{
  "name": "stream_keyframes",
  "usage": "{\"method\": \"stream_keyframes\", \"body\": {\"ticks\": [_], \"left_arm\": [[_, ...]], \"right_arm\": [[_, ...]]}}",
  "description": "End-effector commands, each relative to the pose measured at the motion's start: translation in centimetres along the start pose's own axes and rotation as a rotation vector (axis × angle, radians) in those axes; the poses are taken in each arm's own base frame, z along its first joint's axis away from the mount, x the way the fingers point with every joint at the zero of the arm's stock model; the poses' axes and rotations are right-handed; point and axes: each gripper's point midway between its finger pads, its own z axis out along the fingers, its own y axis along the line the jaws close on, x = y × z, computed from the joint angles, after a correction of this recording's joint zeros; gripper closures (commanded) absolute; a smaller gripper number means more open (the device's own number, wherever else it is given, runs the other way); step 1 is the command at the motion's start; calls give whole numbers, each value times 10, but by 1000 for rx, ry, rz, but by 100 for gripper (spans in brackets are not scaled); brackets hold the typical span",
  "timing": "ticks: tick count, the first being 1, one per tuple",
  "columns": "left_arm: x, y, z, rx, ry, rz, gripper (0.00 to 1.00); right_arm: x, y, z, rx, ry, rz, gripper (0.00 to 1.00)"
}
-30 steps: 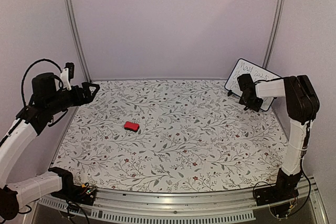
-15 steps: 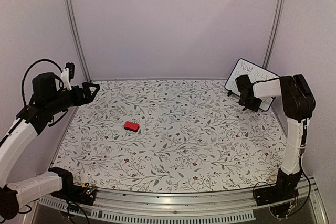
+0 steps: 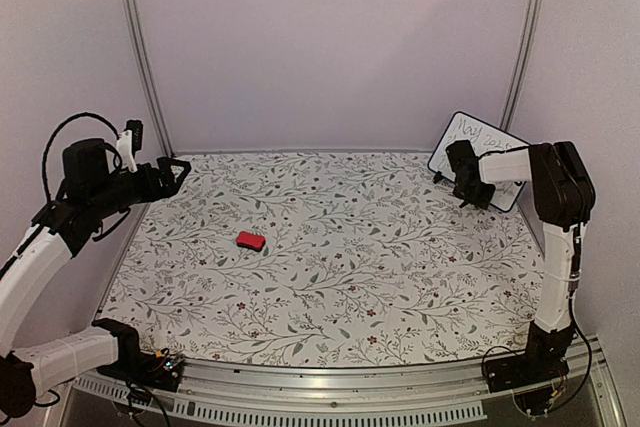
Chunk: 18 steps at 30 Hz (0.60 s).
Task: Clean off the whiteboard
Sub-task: Move the whiteboard to the center of the board.
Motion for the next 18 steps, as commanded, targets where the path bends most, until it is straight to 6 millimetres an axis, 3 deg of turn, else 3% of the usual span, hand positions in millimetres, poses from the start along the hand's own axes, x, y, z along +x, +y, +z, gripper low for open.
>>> {"method": "stream_keyframes", "body": {"ticks": [1,18], "left_arm": [[-1,3,2,0,-10,-7,0],[1,4,3,-4,-2,-7,0]], "right_arm": [[4,-1,4,31,1,-11,48],[7,-3,6,43,8,-8,60]]}}
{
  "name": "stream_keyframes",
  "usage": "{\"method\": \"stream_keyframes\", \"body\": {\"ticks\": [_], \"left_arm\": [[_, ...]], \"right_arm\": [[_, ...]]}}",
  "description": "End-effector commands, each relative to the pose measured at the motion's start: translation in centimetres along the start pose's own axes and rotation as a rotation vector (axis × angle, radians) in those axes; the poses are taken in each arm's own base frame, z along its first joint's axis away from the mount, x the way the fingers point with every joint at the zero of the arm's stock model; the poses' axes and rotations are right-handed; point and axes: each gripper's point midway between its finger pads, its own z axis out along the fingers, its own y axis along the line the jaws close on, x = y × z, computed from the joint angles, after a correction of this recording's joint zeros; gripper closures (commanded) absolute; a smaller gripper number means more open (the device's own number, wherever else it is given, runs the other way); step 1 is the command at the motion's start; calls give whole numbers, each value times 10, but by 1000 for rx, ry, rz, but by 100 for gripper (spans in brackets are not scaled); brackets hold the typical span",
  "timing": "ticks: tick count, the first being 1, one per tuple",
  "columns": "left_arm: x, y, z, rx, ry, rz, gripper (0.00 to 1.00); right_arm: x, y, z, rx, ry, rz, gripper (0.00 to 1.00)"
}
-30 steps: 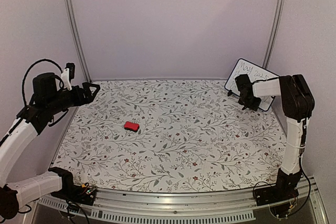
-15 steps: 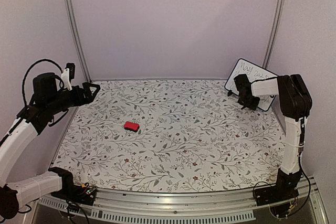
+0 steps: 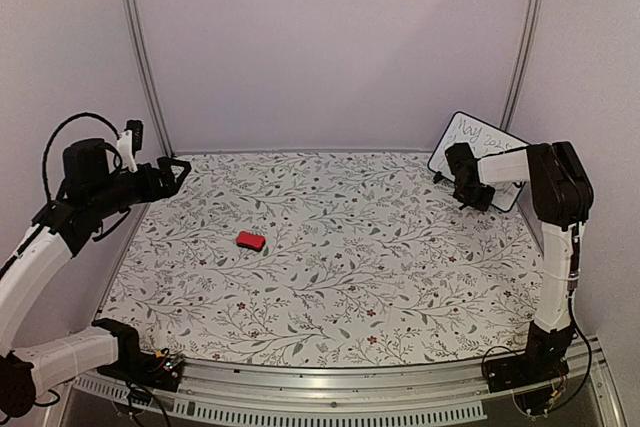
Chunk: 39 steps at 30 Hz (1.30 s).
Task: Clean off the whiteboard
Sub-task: Move the whiteboard to the center of the board.
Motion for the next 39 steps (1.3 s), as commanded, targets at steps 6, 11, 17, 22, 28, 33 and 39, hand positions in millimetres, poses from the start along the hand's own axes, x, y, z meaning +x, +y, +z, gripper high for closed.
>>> {"method": "stream_keyframes", "body": {"ticks": [6,11,17,22,28,33,39], "left_arm": [[-3,3,-1,-8,-24,-2,0],[2,4,4,-4,2,-7,0],[1,5,3,-11,-3,-7,0],[0,6,4,-15,-4,-6,0],[-2,6,1,-23,-15,-3,0],[-1,4,2,-7,-7,-5,0],[-2,2,1,0,-11,-5,0]], "right_arm": [[-4,2,1,20,-19,7,72],[-3,1,3,34,-13,14,75],[-2,1,3,32,-11,9,90],[-2,3,3,26,-12,5,98],[0,4,3,3,-11,-8,100],[-1,-1,-4,-24,-26,0,100],[4,-2,-13,-41,-32,-14,100]]}}
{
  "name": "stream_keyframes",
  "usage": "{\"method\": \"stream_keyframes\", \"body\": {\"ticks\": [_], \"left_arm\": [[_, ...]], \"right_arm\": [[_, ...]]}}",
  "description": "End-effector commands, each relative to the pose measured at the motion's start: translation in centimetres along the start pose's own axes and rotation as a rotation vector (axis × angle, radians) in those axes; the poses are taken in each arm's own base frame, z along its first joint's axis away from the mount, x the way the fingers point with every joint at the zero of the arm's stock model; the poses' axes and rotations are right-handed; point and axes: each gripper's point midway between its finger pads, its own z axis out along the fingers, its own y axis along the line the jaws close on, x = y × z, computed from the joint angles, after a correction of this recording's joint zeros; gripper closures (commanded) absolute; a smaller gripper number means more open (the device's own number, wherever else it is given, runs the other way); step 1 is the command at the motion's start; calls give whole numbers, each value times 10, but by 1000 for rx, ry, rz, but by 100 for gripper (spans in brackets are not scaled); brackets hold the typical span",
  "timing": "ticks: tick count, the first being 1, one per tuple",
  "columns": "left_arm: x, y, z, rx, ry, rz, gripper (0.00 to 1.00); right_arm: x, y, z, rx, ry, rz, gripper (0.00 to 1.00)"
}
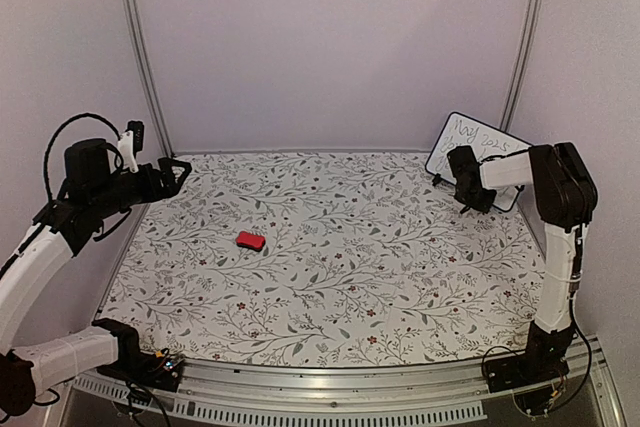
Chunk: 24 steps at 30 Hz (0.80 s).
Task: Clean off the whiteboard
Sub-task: Move the whiteboard to the center of the board.
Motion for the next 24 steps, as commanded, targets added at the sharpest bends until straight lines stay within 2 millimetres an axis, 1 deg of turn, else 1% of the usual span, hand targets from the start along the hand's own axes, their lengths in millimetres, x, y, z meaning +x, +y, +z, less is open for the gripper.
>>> {"method": "stream_keyframes", "body": {"ticks": [1,6,10,16,24], "left_arm": [[-4,0,-1,8,-20,-1,0],[-4,0,-2,9,-22,-1,0],[-5,0,-2,5,-24,1,0],[-5,2,-3,-2,-27,2,0],[-4,3,-1,-8,-24,0,0]], "right_arm": [[6,3,-15,-30,1,-43,100],[19,14,-29,-91,-8,-89,100],[28,33,-46,-177,-12,-147,100],[43,52,-68,-241,-44,-249,100],[69,74,-85,-361,-49,-330,100]]}}
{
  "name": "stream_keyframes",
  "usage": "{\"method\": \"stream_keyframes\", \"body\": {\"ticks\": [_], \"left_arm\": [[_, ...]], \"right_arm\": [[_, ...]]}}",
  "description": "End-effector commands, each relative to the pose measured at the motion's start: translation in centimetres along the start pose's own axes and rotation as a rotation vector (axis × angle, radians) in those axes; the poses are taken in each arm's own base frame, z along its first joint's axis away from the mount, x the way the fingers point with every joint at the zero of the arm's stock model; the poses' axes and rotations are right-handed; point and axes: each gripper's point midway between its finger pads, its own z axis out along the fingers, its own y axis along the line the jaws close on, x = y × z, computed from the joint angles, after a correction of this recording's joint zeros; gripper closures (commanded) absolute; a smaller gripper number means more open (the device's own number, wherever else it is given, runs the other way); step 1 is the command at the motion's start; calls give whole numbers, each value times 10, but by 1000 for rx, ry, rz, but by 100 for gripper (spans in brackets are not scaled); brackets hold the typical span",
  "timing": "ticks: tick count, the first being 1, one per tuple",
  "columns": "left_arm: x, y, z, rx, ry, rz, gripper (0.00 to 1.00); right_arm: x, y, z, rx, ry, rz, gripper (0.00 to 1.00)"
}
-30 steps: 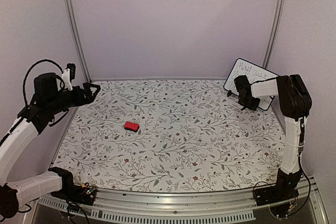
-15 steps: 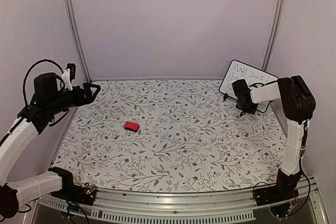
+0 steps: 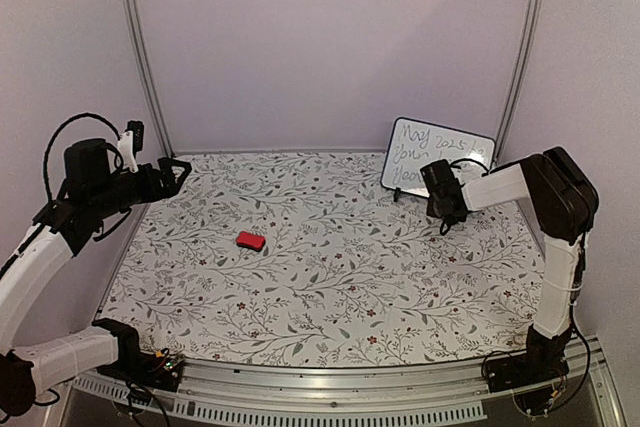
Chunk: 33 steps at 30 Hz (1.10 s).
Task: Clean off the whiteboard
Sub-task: Move the whiteboard to the center of the board.
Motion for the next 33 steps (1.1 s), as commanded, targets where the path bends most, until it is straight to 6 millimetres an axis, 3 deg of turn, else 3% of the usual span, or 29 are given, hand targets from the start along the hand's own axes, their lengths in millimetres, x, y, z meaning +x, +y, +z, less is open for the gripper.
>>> {"method": "stream_keyframes", "body": {"ticks": [1,16,25,31,33], "left_arm": [[-4,3,-1,-8,-21,0,0],[-1,4,3,-10,-6,-3,0],[-1,5,3,-12,-7,-1,0],[0,5,3,-13,-6,-1,0],[0,5,4,-13,-4,-2,0]], "right_arm": [[10,24,-12,-111,4,-92,100],[11,72,-30,-333,-35,-206,100],[12,79,-30,-354,-42,-251,99],[8,78,-32,-353,-45,-260,79],[6,78,-35,-354,-45,-257,77]]}}
